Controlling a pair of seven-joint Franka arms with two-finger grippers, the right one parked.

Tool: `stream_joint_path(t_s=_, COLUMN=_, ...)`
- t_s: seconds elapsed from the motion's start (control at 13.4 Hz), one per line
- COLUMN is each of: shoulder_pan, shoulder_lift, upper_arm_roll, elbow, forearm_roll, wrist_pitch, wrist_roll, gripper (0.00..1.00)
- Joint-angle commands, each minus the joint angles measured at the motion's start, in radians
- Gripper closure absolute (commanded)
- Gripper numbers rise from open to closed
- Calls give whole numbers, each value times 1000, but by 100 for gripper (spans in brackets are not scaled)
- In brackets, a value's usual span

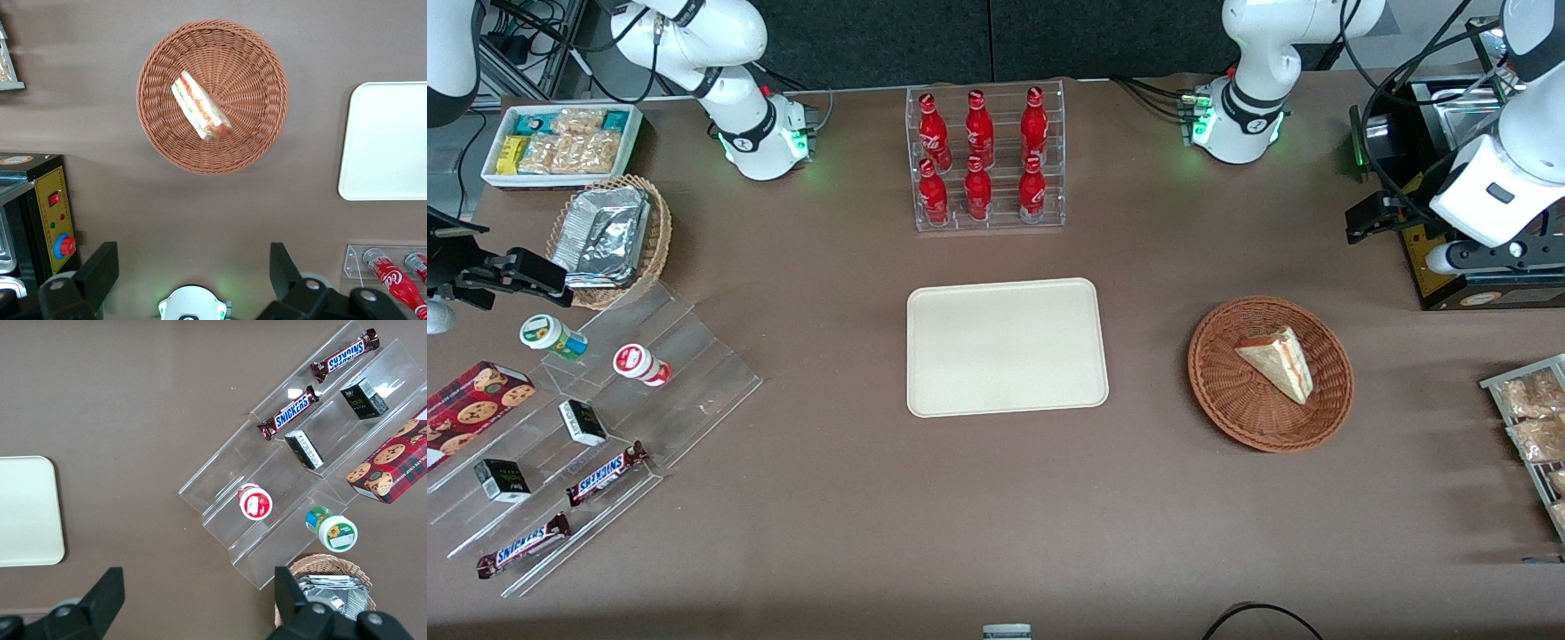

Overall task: Place sandwich from basket to tray
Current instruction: 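Move the left gripper down over the sandwich in the wicker basket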

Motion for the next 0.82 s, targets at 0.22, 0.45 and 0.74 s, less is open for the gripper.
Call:
stream_joint_path(t_s=0.22, shoulder_pan=-14, shoulder_lift=9, upper_arm_roll=5, elbow=-67, forearm_roll=6, wrist_pitch=78, wrist_roll=8, gripper=0)
stream_joint_path(t_s=0.45, shoulder_pan=-14, shoulder_lift=17, upper_arm_roll=4, elbow=-176, forearm_roll=-3, wrist_pitch=216, wrist_roll=-183, gripper=0)
stream_joint_path(t_s=0.74, shoulder_pan=-9, shoulder_lift=47, upper_arm_roll=5, elbow=-306, forearm_roll=1, wrist_pitch=429, wrist_roll=-229, gripper=0)
